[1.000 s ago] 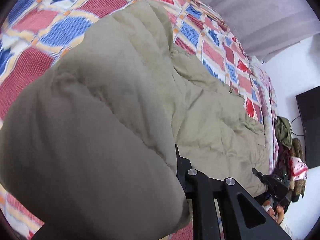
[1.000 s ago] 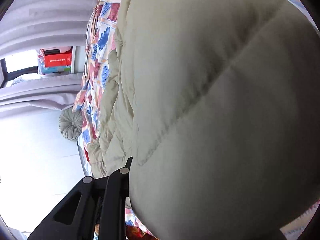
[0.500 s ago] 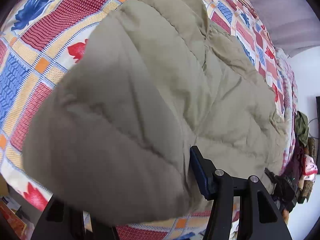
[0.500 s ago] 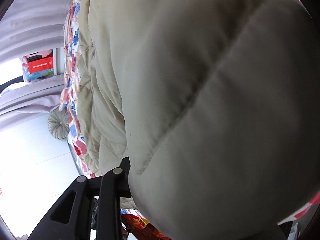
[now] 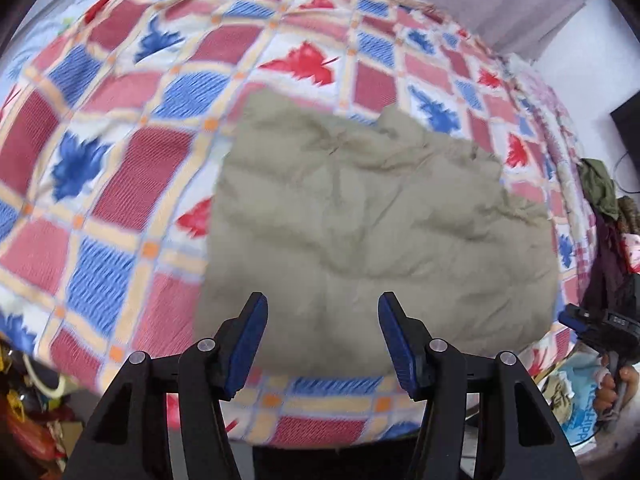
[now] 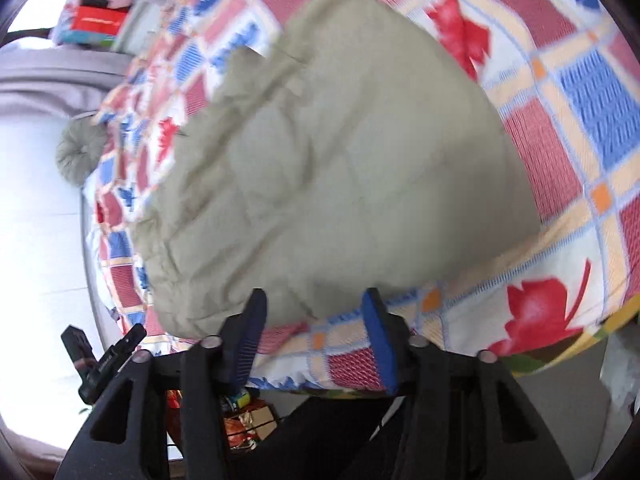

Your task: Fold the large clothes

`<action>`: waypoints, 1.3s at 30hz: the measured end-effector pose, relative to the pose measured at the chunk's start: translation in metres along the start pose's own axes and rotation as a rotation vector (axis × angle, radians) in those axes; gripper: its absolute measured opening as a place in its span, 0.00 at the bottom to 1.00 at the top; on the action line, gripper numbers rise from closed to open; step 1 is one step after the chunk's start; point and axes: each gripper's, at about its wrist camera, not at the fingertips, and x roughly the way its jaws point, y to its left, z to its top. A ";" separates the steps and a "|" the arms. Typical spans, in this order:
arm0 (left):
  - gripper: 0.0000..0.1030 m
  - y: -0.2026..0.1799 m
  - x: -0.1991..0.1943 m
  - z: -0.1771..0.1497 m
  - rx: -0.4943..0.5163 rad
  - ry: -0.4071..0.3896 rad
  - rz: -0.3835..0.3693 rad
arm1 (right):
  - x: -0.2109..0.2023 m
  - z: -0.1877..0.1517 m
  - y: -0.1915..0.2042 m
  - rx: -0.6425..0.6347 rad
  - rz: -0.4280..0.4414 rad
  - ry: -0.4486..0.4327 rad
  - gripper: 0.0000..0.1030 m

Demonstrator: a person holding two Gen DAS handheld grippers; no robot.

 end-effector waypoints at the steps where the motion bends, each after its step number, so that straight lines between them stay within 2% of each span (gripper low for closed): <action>1: 0.47 -0.014 0.009 0.011 0.024 -0.005 -0.034 | -0.003 0.007 0.010 -0.025 -0.001 -0.023 0.32; 2: 0.33 -0.029 0.022 0.022 0.052 0.005 -0.057 | -0.003 0.013 0.016 -0.044 -0.011 -0.046 0.28; 4: 0.32 -0.054 0.043 0.039 0.107 0.017 -0.092 | 0.008 0.031 0.036 -0.080 -0.021 -0.080 0.23; 5: 0.32 -0.069 0.055 0.049 0.135 0.005 -0.111 | 0.016 0.033 0.044 -0.094 -0.026 -0.082 0.21; 6: 0.32 -0.084 0.066 0.059 0.154 -0.005 -0.135 | 0.023 0.016 0.043 -0.118 -0.029 -0.080 0.19; 9: 0.32 -0.117 0.101 0.082 0.171 -0.020 -0.184 | 0.048 0.029 0.073 -0.209 -0.022 -0.076 0.18; 10: 0.32 -0.125 0.111 0.087 0.182 -0.029 -0.180 | 0.051 0.029 0.078 -0.241 -0.023 -0.079 0.18; 13: 0.32 -0.137 0.159 0.099 0.205 -0.024 -0.098 | 0.086 0.041 0.106 -0.334 -0.051 -0.098 0.18; 16: 0.32 -0.125 0.197 0.098 0.153 0.018 -0.090 | 0.115 0.052 0.103 -0.360 -0.059 -0.090 0.18; 18: 0.31 -0.121 0.211 0.095 0.160 0.024 -0.084 | 0.139 0.060 0.093 -0.340 -0.077 -0.074 0.17; 20: 0.31 -0.121 0.218 0.097 0.171 0.029 -0.086 | 0.157 0.064 0.081 -0.316 -0.077 -0.060 0.07; 23: 0.32 -0.117 0.210 0.106 0.159 0.020 -0.098 | 0.163 0.066 0.076 -0.311 -0.073 -0.049 0.04; 25: 0.32 -0.105 0.193 0.118 0.139 -0.045 -0.038 | 0.158 0.070 0.077 -0.322 -0.080 -0.043 0.04; 27: 0.32 -0.085 0.181 0.130 0.106 -0.088 0.006 | 0.142 0.078 0.076 -0.341 -0.123 -0.078 0.05; 29: 0.32 -0.062 0.174 0.143 0.075 -0.109 0.051 | 0.123 0.089 0.068 -0.335 -0.171 -0.122 0.05; 31: 0.32 -0.041 0.171 0.152 0.064 -0.129 0.152 | 0.104 0.103 0.052 -0.312 -0.228 -0.172 0.05; 33: 0.32 -0.021 0.168 0.155 0.038 -0.137 0.217 | 0.087 0.117 0.033 -0.283 -0.279 -0.205 0.05; 36: 0.32 0.001 0.172 0.154 -0.010 -0.118 0.223 | 0.062 0.127 0.009 -0.221 -0.379 -0.258 0.05; 39: 0.32 0.005 0.193 0.152 0.014 -0.094 0.246 | 0.051 0.130 -0.017 -0.147 -0.364 -0.264 0.05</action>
